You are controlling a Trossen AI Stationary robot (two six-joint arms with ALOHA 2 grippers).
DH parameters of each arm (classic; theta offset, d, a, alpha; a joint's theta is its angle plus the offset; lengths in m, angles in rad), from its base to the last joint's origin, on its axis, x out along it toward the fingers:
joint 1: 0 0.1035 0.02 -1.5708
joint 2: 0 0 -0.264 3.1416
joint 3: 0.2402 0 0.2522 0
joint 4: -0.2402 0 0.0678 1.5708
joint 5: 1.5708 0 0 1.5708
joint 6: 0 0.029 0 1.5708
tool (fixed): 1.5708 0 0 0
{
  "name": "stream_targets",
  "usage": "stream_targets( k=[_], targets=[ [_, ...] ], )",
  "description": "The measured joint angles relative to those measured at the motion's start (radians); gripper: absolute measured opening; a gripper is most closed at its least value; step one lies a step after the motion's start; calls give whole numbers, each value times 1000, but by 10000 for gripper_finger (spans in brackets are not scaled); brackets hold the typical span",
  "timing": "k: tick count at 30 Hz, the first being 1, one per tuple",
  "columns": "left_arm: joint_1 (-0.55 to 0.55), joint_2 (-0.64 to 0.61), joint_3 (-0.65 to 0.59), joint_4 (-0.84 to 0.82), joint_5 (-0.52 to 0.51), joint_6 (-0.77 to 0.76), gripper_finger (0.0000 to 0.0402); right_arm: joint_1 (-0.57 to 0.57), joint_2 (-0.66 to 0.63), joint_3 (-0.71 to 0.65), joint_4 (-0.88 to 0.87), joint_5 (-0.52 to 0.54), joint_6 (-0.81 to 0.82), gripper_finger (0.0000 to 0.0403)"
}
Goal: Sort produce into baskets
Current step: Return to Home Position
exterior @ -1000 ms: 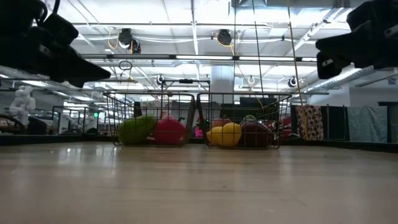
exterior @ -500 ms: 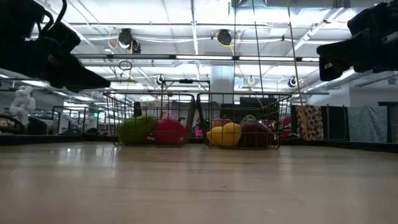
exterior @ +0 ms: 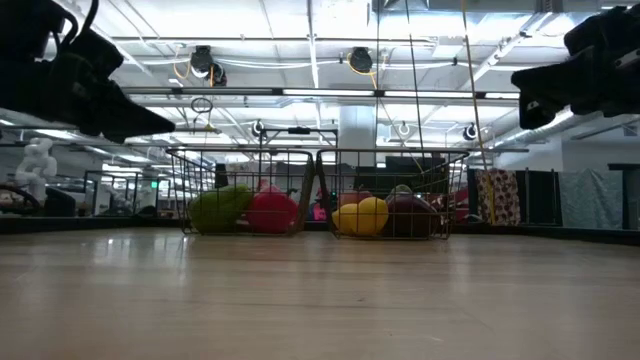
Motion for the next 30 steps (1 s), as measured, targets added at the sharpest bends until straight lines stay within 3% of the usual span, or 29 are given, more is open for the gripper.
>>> stream_targets(
  k=[3, 8, 12, 15, 19, 30],
  targets=[
    [0, -31, 0, -54, 0, -21, 24, 0, 2, 0, 11, 2, -11, 0],
    [0, -70, -1, -81, 2, -40, 24, 12, 2, 0, 13, 105, 21, 0],
    [0, -103, 0, -88, -2, -15, 24, 37, 2, 0, 16, 109, 8, 0],
    [0, -133, 2, -95, -89, -4, 20, 43, 2, 0, 14, 110, 10, 0],
    [0, -182, 2, -96, -109, 39, 5, 43, 2, 0, 14, 116, 2, 0],
    [7, -212, 2, -106, 79, 74, 2, 43, 2, 0, 18, 142, -33, 0]
  ],
)
